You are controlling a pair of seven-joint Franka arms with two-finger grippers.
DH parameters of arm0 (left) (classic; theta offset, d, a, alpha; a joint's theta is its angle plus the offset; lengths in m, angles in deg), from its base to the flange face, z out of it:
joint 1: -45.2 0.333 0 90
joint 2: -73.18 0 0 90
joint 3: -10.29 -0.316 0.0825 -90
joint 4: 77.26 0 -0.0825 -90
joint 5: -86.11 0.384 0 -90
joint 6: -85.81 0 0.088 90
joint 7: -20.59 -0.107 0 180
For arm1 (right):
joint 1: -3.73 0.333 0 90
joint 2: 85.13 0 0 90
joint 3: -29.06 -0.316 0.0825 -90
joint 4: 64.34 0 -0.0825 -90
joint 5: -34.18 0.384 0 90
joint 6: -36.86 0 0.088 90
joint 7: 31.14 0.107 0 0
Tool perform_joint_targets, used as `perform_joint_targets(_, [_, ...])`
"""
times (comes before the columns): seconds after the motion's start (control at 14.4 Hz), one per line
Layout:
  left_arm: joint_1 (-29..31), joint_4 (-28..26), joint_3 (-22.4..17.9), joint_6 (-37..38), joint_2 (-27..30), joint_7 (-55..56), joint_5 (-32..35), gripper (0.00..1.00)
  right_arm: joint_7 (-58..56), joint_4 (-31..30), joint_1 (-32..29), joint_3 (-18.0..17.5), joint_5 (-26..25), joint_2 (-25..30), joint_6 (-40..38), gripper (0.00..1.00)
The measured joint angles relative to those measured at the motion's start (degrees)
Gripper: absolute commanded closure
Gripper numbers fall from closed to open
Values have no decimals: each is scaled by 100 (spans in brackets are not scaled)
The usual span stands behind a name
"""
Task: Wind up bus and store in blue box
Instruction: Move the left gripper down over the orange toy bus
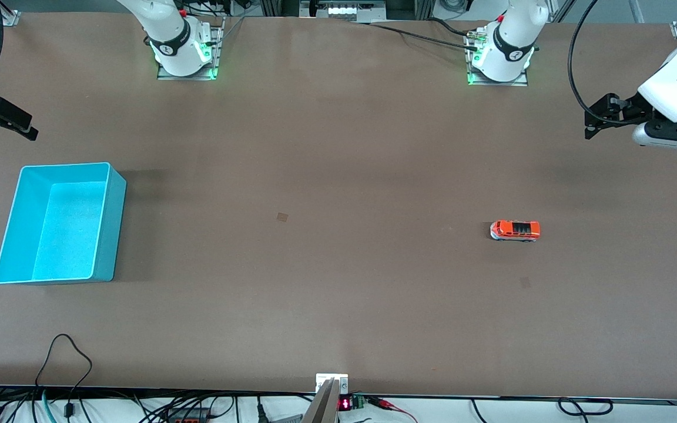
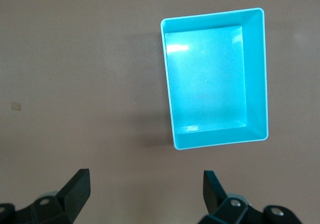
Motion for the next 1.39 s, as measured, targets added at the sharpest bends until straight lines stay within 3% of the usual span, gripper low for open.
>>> perform_joint_targets(0.56, [45,2,-6,110,-22,3,0,0,0,0,0,6,0,0,0,0])
perform_joint_targets(1.11, [-4,7,74,1179,-230,-36,0,0,0,0,-1,8,0,-1,1,0])
perform_joint_targets(1.39, [-18,7,78,1385,-361,-948,0,0,0,0,-1,8,0,-3,4,0])
